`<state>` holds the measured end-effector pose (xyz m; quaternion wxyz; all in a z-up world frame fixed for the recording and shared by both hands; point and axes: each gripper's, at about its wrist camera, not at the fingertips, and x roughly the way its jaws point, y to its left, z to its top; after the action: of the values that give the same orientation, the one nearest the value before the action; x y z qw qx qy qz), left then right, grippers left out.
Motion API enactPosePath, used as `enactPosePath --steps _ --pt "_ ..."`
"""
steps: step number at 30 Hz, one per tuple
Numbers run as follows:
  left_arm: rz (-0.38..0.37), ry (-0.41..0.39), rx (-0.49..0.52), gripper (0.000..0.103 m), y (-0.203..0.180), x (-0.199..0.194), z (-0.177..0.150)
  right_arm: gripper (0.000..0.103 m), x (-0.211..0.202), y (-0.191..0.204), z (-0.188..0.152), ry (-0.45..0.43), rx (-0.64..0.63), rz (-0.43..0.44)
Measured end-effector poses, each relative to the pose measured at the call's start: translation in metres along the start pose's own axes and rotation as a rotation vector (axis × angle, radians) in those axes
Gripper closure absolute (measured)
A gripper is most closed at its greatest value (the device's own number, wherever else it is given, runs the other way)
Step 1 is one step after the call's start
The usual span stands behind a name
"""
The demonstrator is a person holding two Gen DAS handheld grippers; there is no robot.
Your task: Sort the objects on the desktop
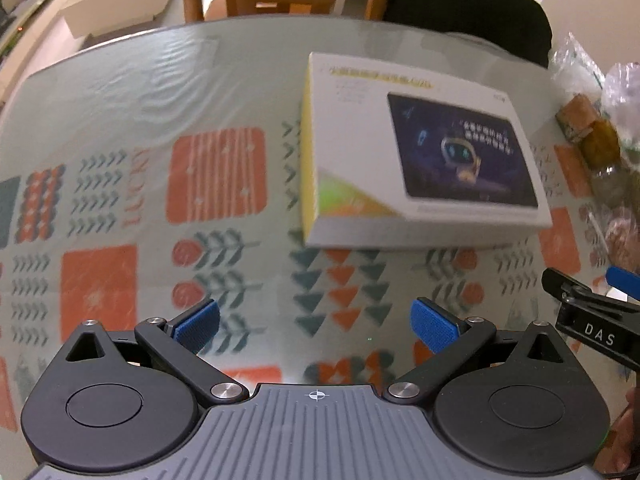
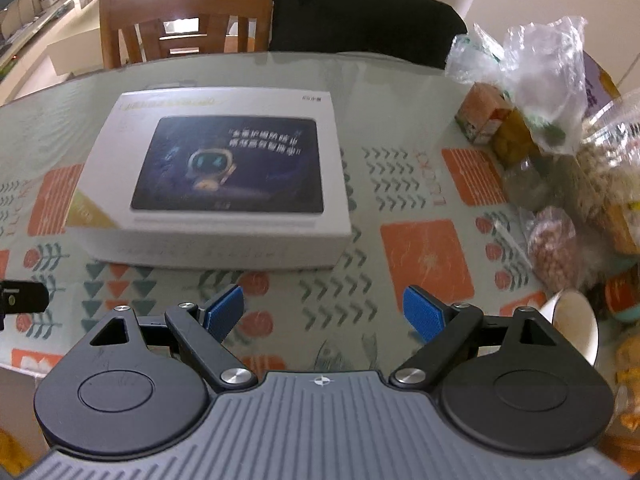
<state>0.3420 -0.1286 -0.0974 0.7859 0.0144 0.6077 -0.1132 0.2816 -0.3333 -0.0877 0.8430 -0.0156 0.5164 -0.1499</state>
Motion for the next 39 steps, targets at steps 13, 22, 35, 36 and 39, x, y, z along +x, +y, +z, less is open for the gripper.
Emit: enactPosePath --steps 13,22,35,36,39 --pt "-0.013 -0.017 -0.002 0.000 -0.011 0.031 0.052 0.000 0.034 -0.014 0.052 -0.036 -0.048 -0.005" --pt "-0.079 0.008 0.020 0.000 -0.008 0.057 0.076 0.000 0.065 -0.050 0.080 -0.047 0.036 0.181" --pt "-0.078 0.025 -0.015 0.000 0.007 0.072 0.084 0.000 0.133 -0.110 0.126 0.031 0.131 0.541" --pt "-0.086 0.027 -0.018 0.000 0.008 0.074 0.086 0.000 0.137 -0.111 0.128 0.038 0.128 0.536" --pt "-0.108 0.033 -0.024 0.000 0.012 0.078 0.090 0.000 0.146 -0.113 0.135 0.062 0.114 0.524"
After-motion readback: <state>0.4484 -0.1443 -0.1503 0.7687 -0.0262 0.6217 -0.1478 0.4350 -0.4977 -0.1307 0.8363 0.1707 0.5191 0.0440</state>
